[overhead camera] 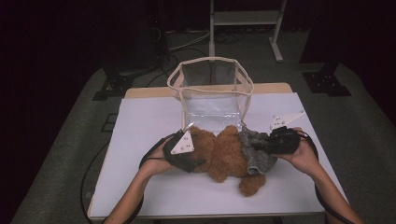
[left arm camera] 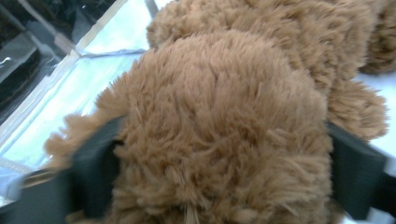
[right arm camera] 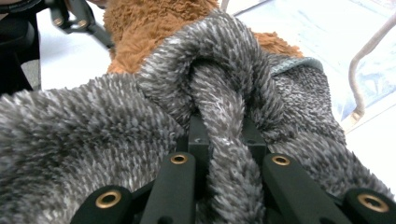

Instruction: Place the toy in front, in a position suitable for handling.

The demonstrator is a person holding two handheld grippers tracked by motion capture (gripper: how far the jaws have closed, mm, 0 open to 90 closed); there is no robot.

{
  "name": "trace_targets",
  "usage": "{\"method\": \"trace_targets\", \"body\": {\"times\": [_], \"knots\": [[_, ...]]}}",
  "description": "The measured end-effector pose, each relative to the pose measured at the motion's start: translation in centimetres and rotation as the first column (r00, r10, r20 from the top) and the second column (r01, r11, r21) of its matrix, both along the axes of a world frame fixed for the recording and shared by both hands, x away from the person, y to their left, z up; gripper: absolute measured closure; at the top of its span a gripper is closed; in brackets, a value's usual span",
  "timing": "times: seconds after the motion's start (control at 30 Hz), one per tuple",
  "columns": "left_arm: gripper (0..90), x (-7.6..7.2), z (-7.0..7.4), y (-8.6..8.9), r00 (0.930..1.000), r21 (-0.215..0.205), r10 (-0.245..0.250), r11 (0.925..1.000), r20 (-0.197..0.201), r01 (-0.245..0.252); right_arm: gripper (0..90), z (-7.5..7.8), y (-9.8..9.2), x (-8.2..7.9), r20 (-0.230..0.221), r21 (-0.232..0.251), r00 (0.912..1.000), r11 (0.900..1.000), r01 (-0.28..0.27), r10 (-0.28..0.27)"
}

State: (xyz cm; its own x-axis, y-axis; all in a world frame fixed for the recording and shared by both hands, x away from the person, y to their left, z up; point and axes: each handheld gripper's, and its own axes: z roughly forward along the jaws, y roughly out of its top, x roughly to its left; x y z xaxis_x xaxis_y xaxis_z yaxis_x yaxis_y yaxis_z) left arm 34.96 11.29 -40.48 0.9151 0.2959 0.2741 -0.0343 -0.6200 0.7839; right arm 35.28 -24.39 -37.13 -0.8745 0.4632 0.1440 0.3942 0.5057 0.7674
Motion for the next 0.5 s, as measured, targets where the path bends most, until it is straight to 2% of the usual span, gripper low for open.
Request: {"method": "trace_targets", "body": {"times": [0.03,0.1,0.13,0.23,0.3,0.37,0.4,0.5], "knots": [[35.2,0.0,0.1,0.1,1.0000,-0.001,0.003,1.0000,-0.005,-0.003,79.1,-0.2,-0.1,0.2,-0.008,0.026,0.9999,1.000,0.009,-0.009],[40.2,0.0,0.6,0.3,0.9999,0.007,0.006,1.0000,-0.011,-0.005,79.1,-0.2,-0.2,0.3,-0.008,0.032,0.9999,0.999,0.012,-0.012],[40.2,-0.2,0.8,0.3,0.9997,0.005,0.010,0.9999,-0.021,-0.010,79.0,-0.1,-0.1,0.3,-0.010,0.037,0.9998,0.999,0.016,-0.016],[42.8,-0.4,1.7,0.6,0.9996,0.041,0.017,0.9990,-0.024,-0.016,79.0,0.3,0.2,0.4,0.004,0.041,0.9998,0.999,0.017,-0.017],[43.6,-0.6,2.5,1.1,0.9991,0.043,0.022,0.9989,-0.036,-0.020,79.0,0.8,0.8,0.4,0.019,0.029,0.9998,1.000,0.011,-0.012],[43.5,-1.0,4.0,1.8,0.9987,0.090,0.025,0.9958,-0.044,-0.021,79.0,1.3,1.5,0.7,0.027,0.041,0.9996,0.999,-0.005,0.004],[43.4,-1.0,4.0,1.8,0.9987,0.090,0.025,0.9958,-0.044,-0.021,79.0,1.3,1.5,0.7,0.027,0.041,0.9996,0.999,-0.005,0.004],[42.9,-1.6,5.0,2.7,0.9979,0.125,0.032,0.9918,-0.056,-0.024,79.0,1.7,2.1,0.7,0.027,0.059,0.9992,0.998,-0.031,0.029]]}}
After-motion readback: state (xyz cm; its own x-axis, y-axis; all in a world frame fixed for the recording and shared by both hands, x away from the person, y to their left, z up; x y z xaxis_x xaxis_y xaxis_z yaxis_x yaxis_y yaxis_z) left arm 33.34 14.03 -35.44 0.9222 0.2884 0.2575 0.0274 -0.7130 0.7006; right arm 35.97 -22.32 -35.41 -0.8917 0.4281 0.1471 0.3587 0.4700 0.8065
